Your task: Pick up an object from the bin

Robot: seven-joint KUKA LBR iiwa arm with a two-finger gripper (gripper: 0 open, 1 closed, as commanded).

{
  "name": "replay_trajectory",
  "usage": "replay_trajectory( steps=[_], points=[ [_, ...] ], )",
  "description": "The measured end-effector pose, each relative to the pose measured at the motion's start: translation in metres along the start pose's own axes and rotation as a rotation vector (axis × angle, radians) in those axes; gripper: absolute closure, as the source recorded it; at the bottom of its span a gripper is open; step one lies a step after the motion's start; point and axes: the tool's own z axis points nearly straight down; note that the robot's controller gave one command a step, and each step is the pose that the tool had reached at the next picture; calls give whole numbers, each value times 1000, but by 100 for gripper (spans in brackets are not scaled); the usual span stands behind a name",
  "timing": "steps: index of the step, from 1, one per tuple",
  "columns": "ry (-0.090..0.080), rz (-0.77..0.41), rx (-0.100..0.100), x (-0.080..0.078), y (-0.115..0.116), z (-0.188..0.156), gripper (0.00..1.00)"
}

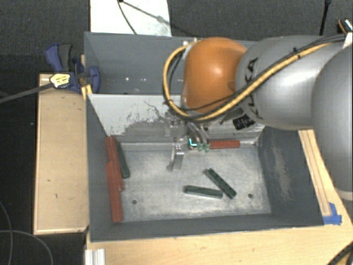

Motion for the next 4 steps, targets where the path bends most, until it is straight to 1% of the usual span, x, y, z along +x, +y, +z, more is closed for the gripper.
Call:
replay_trajectory(
  steps=[1, 2, 3, 4],
  points=[
    [1, -105, 4, 19, -66, 75, 0],
    [2, -165, 2, 71, -96, 111, 0],
    [-6, -163, 0, 68, -94, 108, 100],
    [-14, -158, -1, 88, -56, -17, 100]
  ],
)
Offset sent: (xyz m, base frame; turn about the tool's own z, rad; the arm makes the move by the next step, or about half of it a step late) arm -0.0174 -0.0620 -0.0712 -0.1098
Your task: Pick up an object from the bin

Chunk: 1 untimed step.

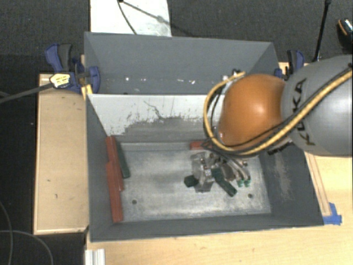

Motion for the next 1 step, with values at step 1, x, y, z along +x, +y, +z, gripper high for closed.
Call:
replay_trajectory(
  steps=[1],
  points=[
    [-4, 20, 1, -20, -9, -141, 100]
  ],
)
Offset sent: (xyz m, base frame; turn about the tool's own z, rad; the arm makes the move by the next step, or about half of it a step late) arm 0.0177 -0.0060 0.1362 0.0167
